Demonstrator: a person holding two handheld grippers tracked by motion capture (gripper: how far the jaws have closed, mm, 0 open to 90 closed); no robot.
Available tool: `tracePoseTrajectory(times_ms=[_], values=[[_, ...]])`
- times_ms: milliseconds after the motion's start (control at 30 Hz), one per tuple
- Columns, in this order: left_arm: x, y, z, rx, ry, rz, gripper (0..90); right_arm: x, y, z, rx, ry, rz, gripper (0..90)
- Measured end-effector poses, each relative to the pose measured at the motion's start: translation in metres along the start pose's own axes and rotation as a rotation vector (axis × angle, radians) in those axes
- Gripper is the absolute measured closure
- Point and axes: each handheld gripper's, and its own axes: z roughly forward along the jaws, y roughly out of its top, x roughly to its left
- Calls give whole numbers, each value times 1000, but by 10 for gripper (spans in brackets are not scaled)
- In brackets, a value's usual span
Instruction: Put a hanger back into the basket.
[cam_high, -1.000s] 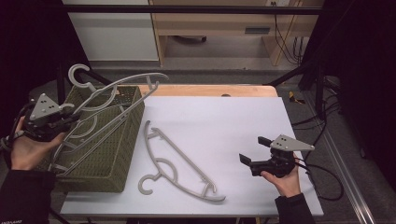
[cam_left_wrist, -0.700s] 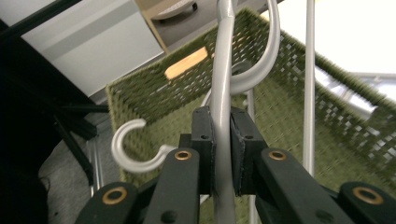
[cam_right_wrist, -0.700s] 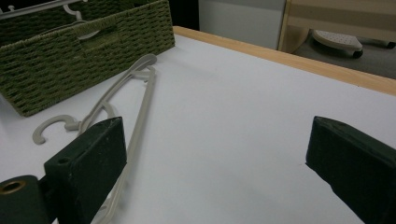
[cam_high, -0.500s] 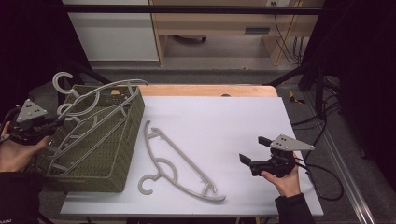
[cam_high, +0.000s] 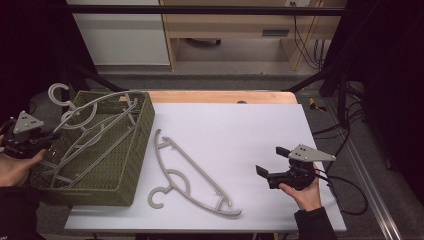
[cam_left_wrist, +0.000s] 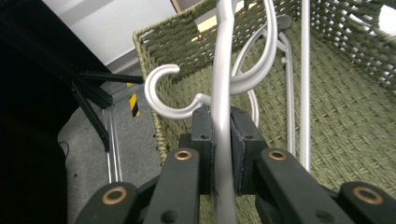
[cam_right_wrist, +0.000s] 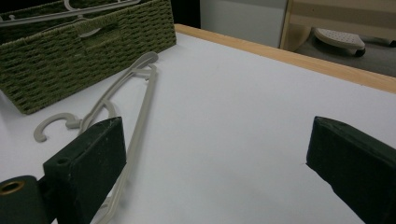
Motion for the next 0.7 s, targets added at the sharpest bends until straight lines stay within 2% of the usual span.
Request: tracePoseTrajectory(times_ms=[100, 233, 367, 500, 700], values=[[0, 0, 1, 1, 4, 2, 816, 0, 0, 0, 1, 0, 0, 51], [-1, -1, 5, 30, 14, 14, 816, 0, 0, 0, 3, 1, 0, 51], [0, -6, 11, 44, 8, -5, 816, 0, 0, 0, 7, 4, -5, 51], [0, -11, 15, 76, 23, -10, 816, 0, 0, 1, 8, 0, -2, 51], [-13, -12, 30, 126, -22, -11, 815, 0, 0, 1, 8, 2, -2, 50]])
